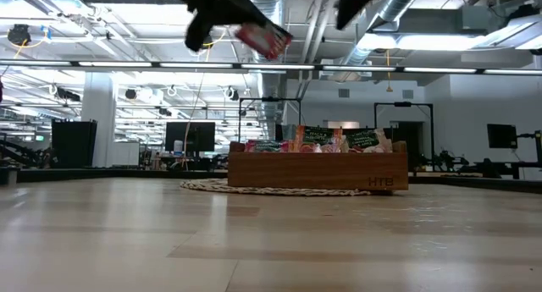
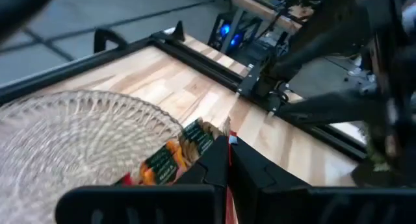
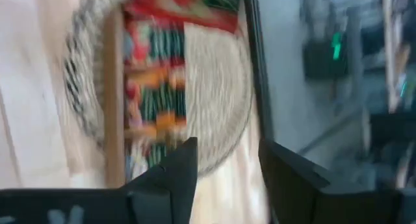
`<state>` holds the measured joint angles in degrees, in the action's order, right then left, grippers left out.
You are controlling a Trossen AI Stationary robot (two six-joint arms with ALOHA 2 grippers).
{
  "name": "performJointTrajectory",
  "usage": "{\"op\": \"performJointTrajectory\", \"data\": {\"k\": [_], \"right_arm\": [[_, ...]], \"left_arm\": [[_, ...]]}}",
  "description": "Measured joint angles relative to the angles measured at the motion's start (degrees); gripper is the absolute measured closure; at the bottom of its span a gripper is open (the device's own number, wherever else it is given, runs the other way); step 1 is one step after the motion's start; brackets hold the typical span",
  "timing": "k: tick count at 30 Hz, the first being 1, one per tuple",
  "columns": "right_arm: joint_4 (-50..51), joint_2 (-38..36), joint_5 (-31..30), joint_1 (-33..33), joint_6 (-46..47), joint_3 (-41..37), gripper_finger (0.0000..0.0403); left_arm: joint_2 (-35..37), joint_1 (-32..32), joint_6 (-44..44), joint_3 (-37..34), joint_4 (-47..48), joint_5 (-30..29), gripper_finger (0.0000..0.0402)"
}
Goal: Pick & Place Tea
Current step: Put the red tea bag into the left section of the wooden organizer
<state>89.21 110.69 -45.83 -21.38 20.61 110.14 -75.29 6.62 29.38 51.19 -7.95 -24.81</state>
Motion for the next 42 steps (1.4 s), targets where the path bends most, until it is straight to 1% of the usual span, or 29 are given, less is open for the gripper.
{"op": "performJointTrajectory", "data": {"k": [2,4,8,11,13,15,18,24,29,31,36,39,42], "right_arm": [[0.32,-0.23,1.96,-0.17,6.31,-1.46,0.0240],[1.00,-0.85,5.27,-1.00,8.52,-3.38,0.0237],[0.74,-2.12,5.69,-4.00,13.27,-6.37,0.0238],[0.81,-2.35,5.80,-6.22,16.04,-7.54,0.0242],[0.83,-2.45,5.75,-7.52,17.92,-7.81,0.0245],[0.84,-2.45,5.74,-8.59,19.32,-7.86,0.0247],[0.81,-2.47,6.39,-9.77,22.06,-7.86,0.0250],[0.84,-2.47,11.90,-10.86,24.48,-8.34,0.0250],[0.81,-2.47,16.63,-11.22,24.58,-10.72,0.0255],[0.85,-2.47,17.90,-11.22,24.57,-11.18,0.0257],[0.38,-2.47,18.10,-11.11,24.55,-11.19,0.0265],[0.42,-2.47,18.15,-11.11,24.54,-11.19,0.0268],[0.35,-2.47,18.43,-11.11,24.51,-11.19,0.0270]], "left_arm": [[-2.29,-0.38,-3.01,-2.65,-6.97,0.54,0.0401],[-4.06,-1.09,-4.10,-5.61,-12.55,0.74,0.0401],[-5.93,-2.81,-4.92,-12.68,-24.19,0.97,0.0401],[-8.02,-4.94,-5.60,-18.08,-38.20,1.81,0.0401],[-10.24,-6.41,-4.62,-20.43,-45.11,2.79,0.0401],[-13.12,-7.41,-3.28,-22.02,-49.24,3.89,0.0401],[-17.20,-7.82,-2.06,-22.13,-53.44,5.06,0.0401],[-23.20,-7.81,-1.89,-22.11,-60.91,6.06,0.0401],[-25.17,-7.81,-1.99,-22.11,-60.75,7.81,0.0402],[-25.20,-7.87,-3.14,-22.11,-60.35,7.56,0.0402],[-25.20,-9.65,-5.73,-22.11,-60.22,7.05,0.0402],[-25.20,-10.80,-5.38,-22.18,-58.98,8.62,0.0402],[-25.18,-11.39,-5.04,-23.54,-59.71,9.63,0.0402]]}}
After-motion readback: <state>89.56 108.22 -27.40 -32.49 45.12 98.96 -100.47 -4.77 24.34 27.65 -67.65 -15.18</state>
